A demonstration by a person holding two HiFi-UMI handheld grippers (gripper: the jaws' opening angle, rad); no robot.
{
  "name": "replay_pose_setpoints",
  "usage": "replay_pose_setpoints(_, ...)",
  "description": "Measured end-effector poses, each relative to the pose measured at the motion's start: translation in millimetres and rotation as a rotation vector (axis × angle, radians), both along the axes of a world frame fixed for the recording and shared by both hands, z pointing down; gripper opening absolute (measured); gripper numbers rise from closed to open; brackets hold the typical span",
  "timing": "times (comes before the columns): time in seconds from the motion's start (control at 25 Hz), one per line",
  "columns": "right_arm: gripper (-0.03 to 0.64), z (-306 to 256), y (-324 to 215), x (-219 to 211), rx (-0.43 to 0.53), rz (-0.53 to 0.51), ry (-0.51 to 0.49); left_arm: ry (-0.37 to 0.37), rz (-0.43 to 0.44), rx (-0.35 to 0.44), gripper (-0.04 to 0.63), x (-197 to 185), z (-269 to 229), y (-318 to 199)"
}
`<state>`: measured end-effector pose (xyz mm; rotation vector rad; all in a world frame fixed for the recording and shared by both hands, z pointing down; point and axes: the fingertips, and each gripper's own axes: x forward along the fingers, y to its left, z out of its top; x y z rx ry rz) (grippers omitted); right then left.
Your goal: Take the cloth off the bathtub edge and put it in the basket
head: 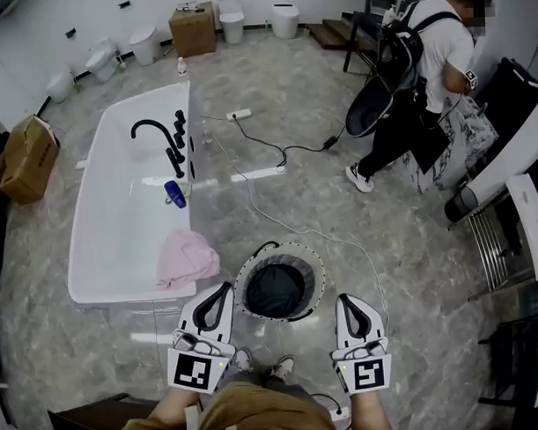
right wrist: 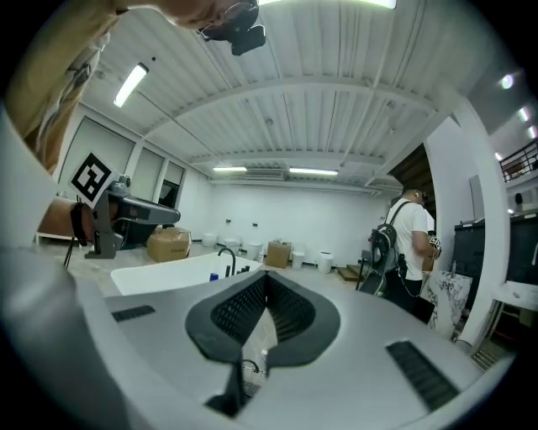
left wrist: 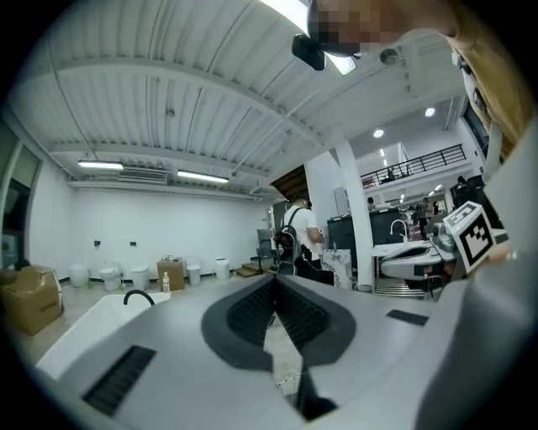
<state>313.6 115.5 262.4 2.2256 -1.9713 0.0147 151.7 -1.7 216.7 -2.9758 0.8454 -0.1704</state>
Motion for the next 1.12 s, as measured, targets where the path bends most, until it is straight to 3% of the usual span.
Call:
replay_pose_setpoints(0.24,0.006,-37,4,-15,0.071,-0.057,0.051,-0.022,-0.008,0.053,0.006,-17,-17,29)
replay_pose_setpoints(0.6,0.006,-77,0,-21,0.127,-0.074,0.105,0.028,-0.042,0.123,0.006,-31,-57,17)
replay_pose_setpoints(1.12,0.006,-102,-18,-34,0.169,-0.063,0.111,0.076,-0.034,0.143,0.006,-37,-74,5)
